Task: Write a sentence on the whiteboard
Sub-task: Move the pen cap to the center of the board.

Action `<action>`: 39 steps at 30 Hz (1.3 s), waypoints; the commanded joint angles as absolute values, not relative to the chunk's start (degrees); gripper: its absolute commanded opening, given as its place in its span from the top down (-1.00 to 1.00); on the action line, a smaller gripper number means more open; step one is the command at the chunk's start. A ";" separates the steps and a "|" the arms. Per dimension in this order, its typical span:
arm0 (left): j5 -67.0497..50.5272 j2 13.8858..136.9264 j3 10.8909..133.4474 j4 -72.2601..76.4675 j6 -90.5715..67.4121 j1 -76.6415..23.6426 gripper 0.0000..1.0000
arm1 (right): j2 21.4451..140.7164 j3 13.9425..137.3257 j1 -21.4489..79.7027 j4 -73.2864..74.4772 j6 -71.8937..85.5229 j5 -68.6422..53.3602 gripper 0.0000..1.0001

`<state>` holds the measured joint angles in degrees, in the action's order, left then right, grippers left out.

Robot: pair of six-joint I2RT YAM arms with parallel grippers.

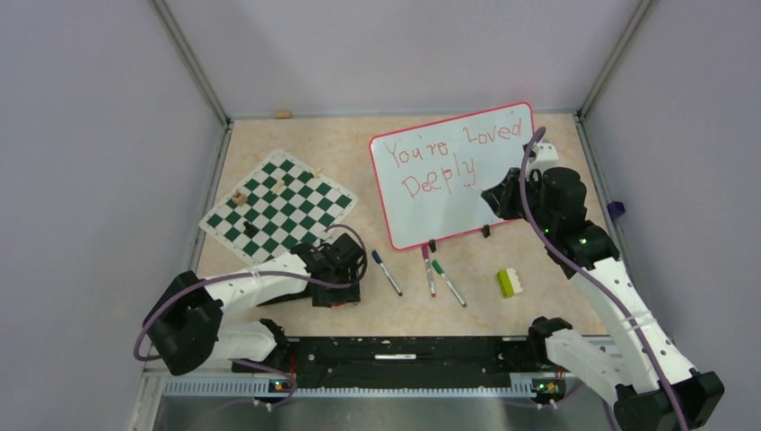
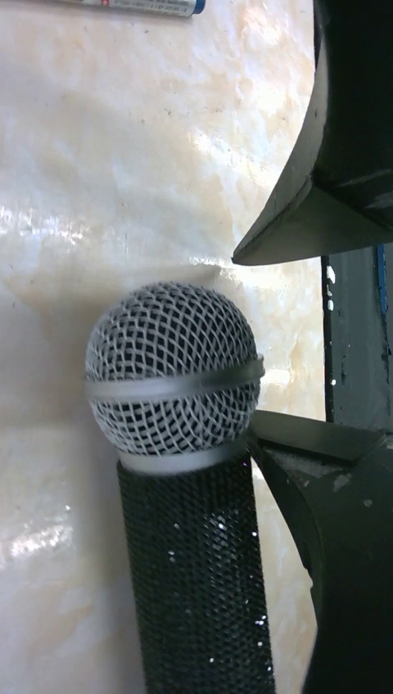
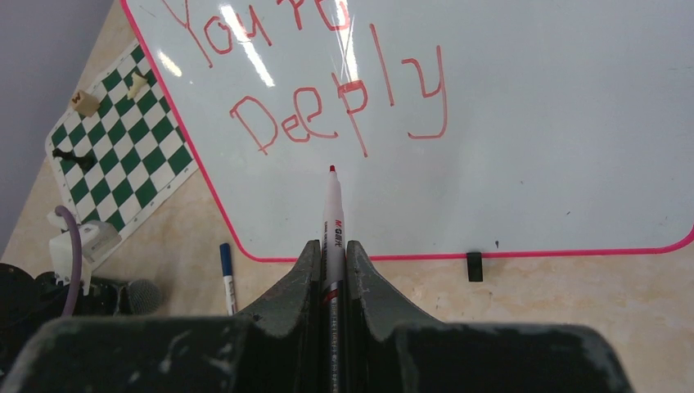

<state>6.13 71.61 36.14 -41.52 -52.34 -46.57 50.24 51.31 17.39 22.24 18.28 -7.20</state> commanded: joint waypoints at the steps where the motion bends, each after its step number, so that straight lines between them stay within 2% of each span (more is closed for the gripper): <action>1: 5.84 73.00 39.42 -42.24 -47.59 -46.38 -0.36 | 48.98 53.42 16.79 21.27 18.68 -7.56 1.00; 7: 8.63 74.86 41.70 -45.25 -45.15 -46.39 0.00 | 48.36 53.84 16.83 21.95 18.68 -7.38 1.00; 11: 5.53 75.89 42.00 -44.28 -44.78 -46.46 0.26 | 48.46 54.13 16.79 22.13 18.74 -7.56 1.00; 17: 0.60 76.72 40.81 -40.62 -45.59 -47.23 0.33 | 48.15 54.14 16.81 22.17 18.85 -7.60 1.00; 21: 0.75 79.46 41.30 -39.94 -43.42 -47.66 0.29 | 48.01 54.23 16.81 22.55 18.84 -7.51 1.00; 27: 2.88 85.96 45.06 -42.83 -40.50 -51.00 0.34 | 47.36 54.10 16.83 23.33 18.71 -6.56 1.00; 29: 3.64 87.94 46.53 -43.63 -40.17 -51.45 0.43 | 47.36 54.21 16.85 23.31 18.72 -6.57 1.00; 32: 3.36 89.75 47.24 -42.96 -41.09 -51.50 0.79 | 47.33 54.30 16.83 23.50 18.62 -6.59 1.00; 33: 3.03 90.37 47.43 -42.36 -41.84 -51.30 0.85 | 47.32 54.37 16.85 23.49 18.58 -6.53 1.00; 39: -5.75 91.05 46.44 -32.08 -51.91 -48.62 0.89 | 47.29 54.60 16.85 23.87 18.62 -6.59 1.00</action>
